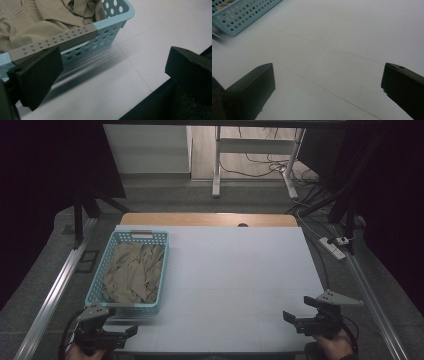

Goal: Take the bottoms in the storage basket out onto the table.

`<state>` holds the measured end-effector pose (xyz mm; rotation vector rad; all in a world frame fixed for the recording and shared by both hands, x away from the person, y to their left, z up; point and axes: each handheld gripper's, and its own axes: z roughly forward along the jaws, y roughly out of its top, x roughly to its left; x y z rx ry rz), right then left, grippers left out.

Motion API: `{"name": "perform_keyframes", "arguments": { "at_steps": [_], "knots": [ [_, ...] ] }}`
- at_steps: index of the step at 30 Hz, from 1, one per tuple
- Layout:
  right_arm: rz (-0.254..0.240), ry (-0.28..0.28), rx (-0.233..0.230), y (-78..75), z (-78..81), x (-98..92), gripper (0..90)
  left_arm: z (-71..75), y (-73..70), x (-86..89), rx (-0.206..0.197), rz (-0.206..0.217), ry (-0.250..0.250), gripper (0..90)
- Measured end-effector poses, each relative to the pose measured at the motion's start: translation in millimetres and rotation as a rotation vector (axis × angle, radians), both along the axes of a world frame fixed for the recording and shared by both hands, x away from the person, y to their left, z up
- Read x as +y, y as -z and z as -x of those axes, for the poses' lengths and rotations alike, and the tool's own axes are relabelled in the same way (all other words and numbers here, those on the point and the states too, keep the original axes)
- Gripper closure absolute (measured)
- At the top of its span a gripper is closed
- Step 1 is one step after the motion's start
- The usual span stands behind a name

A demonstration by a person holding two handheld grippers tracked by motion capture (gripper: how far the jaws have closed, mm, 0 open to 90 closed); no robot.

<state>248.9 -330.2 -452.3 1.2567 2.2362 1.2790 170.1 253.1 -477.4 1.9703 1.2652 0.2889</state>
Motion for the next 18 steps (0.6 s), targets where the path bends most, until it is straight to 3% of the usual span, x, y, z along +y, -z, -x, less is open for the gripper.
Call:
{"name": "perform_keyframes", "arguments": {
  "at_steps": [3, 6, 10, 14, 18],
  "knots": [
    [-0.005, -0.049, -0.002, -0.3, 1.8, 0.9, 0.0, -1.4, 0.3, -0.4, 0.005, -0.002, 0.012, 1.1],
    [0.064, -0.081, -0.028, -0.4, 5.2, 8.3, 0.0, -2.4, 0.7, 1.4, 0.010, 0.015, 0.015, 1.5],
    [0.070, -0.076, -0.020, 0.0, 4.1, 8.4, 0.0, -2.6, 0.9, 2.7, 0.012, 0.030, 0.014, 1.6],
    [0.036, -0.057, 0.001, 0.3, 2.1, 4.6, 0.0, -3.4, 1.0, 1.3, 0.020, 0.020, 0.018, 2.3],
    [0.042, -0.062, -0.002, 0.4, 1.9, 5.1, 0.0, -3.3, 1.0, 1.7, 0.018, 0.022, 0.019, 2.4]
  ]
}}
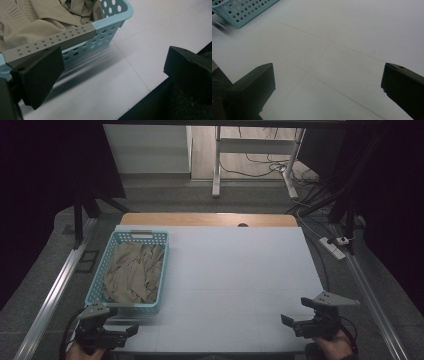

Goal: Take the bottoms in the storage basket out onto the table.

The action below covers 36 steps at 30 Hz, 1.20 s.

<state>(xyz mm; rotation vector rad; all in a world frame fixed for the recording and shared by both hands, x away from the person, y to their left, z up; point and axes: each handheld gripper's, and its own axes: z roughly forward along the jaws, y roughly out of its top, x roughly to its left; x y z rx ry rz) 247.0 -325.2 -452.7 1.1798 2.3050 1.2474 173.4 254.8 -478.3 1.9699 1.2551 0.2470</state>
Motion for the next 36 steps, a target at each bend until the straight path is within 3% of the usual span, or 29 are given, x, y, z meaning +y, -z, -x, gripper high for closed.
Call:
{"name": "perform_keyframes", "arguments": {
  "at_steps": [12, 20, 26, 36],
  "knots": [
    [0.000, 0.009, 0.012, 0.2, -1.4, 0.3, 0.0, 2.1, -1.4, 3.6, -0.014, 0.033, -0.015, 1.4],
    [0.000, 0.008, 0.021, 0.5, -3.3, 0.9, 0.0, 3.4, -5.2, 2.1, -0.054, 0.004, -0.028, 0.0],
    [-0.005, 0.007, 0.031, 1.0, -4.4, 0.5, 0.0, 1.9, -6.4, 0.7, -0.042, -0.015, -0.023, 0.0],
    [-0.008, 0.000, 0.040, 1.2, -5.0, 0.6, 0.0, -4.6, -9.7, 2.7, -0.052, -0.006, 0.013, 0.0]
  ]
}}
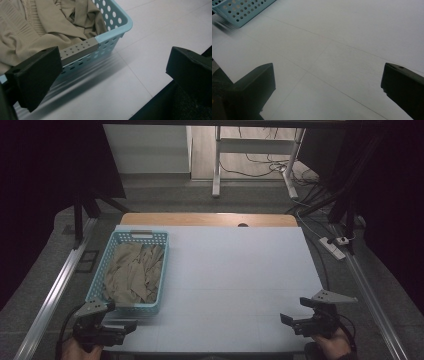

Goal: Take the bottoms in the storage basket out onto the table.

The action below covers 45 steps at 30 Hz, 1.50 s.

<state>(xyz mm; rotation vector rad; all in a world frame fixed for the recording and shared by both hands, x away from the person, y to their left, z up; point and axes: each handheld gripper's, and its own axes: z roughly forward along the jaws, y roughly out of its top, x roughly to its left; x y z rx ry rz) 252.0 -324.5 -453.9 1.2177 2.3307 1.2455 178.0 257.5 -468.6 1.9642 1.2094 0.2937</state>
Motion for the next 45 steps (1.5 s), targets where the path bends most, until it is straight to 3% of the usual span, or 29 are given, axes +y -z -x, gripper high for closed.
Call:
{"name": "perform_keyframes", "arguments": {
  "at_steps": [7, 11, 16, 20, 30, 42, 45],
  "knots": [
    [0.002, 0.001, 0.006, 0.3, -0.7, 0.2, 0.0, -5.3, -3.2, 1.1, -0.016, 0.011, 0.007, 0.0],
    [0.001, 0.002, 0.008, 0.4, -0.9, 0.1, 0.0, -8.9, -6.7, 1.1, -0.045, -0.019, 0.004, 0.9],
    [0.002, 0.003, 0.009, 0.6, -1.4, -0.1, 0.0, -14.9, -6.7, 4.6, -0.027, 0.021, -0.005, 1.2],
    [0.001, 0.000, 0.011, 0.6, -1.5, 0.0, 0.0, -20.9, -4.9, 5.5, -0.002, 0.008, -0.019, 0.6],
    [-0.001, 0.005, 0.023, 1.0, -2.5, 0.0, 0.0, -36.3, -5.3, 5.9, 0.000, 0.013, -0.045, 0.0],
    [-0.004, -0.008, 0.019, 0.9, -2.2, -0.1, 0.0, -59.4, -10.7, 4.8, 0.009, -0.046, -0.070, 0.0],
    [-0.010, -0.001, 0.024, 0.9, -2.4, -0.8, 0.0, -64.9, -9.8, 4.9, 0.021, -0.042, -0.081, 0.0]
  ]
}}
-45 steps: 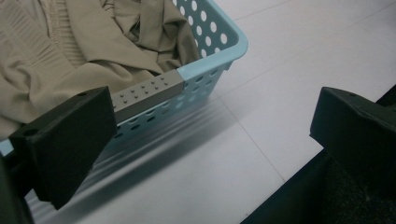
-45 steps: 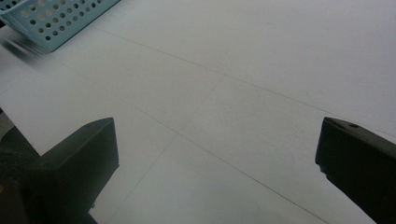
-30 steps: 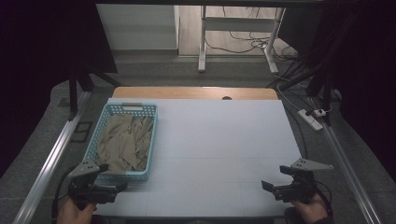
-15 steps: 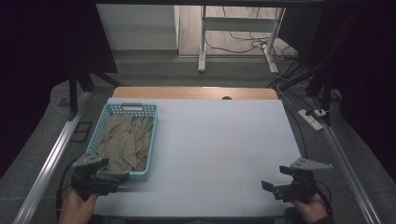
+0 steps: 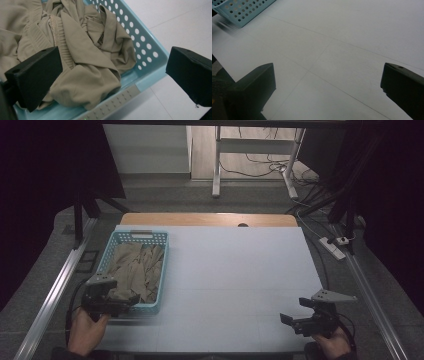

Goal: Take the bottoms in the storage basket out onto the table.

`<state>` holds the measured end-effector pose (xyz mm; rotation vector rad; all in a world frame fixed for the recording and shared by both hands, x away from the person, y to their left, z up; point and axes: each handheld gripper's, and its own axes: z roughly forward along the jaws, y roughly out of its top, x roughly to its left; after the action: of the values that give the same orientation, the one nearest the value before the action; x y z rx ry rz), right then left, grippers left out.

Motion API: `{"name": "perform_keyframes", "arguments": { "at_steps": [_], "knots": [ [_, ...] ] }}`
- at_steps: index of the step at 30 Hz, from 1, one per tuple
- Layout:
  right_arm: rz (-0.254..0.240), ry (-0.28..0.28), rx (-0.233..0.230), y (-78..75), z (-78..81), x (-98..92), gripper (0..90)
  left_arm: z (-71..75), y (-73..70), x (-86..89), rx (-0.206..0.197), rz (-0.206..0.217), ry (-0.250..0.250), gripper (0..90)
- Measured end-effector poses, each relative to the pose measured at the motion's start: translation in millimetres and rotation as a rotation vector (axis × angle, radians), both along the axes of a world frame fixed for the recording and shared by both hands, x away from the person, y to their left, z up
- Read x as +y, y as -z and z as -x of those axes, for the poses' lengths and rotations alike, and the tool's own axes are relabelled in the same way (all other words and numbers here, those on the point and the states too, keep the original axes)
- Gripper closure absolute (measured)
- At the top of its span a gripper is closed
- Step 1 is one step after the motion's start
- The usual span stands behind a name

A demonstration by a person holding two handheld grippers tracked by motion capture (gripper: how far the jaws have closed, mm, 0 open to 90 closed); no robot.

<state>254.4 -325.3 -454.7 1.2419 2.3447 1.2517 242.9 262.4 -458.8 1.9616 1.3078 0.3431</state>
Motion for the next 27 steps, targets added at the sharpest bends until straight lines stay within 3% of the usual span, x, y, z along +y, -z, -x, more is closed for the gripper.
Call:
{"name": "perform_keyframes", "arguments": {
  "at_steps": [8, 27],
  "knots": [
    [0.003, 0.006, 0.001, 0.1, -0.3, 0.0, 0.0, -16.6, -0.2, 3.0, 0.013, -0.016, -0.036, 0.1],
    [0.082, 0.002, -0.030, -0.6, 2.0, 7.2, 0.0, -60.0, 4.8, 11.2, 0.061, -0.090, -0.029, 0.1]
  ]
}}
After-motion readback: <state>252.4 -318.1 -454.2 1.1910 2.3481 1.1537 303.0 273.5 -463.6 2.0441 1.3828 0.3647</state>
